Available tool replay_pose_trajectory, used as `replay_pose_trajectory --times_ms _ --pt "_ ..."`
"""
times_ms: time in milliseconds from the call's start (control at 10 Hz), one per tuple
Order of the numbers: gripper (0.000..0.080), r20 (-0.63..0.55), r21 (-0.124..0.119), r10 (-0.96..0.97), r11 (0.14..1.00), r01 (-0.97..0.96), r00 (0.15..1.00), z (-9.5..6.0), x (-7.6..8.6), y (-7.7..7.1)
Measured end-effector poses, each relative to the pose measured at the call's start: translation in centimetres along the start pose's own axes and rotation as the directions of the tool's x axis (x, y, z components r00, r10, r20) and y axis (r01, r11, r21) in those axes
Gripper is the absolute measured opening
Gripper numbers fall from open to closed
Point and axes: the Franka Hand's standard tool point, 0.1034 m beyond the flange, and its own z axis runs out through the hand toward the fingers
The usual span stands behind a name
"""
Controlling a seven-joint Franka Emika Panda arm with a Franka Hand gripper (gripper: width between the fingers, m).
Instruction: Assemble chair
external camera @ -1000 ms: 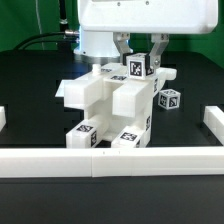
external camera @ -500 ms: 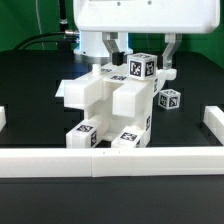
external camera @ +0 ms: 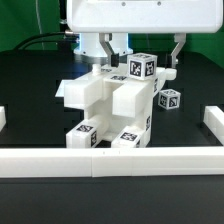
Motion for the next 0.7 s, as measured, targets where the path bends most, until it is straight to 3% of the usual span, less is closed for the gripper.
replay_pose_trajectory --times_ms 700 --pt "0.0649 0.006 -0.01 -0.441 0.897 0.441 0.897 0.05 -0.09 -0.22"
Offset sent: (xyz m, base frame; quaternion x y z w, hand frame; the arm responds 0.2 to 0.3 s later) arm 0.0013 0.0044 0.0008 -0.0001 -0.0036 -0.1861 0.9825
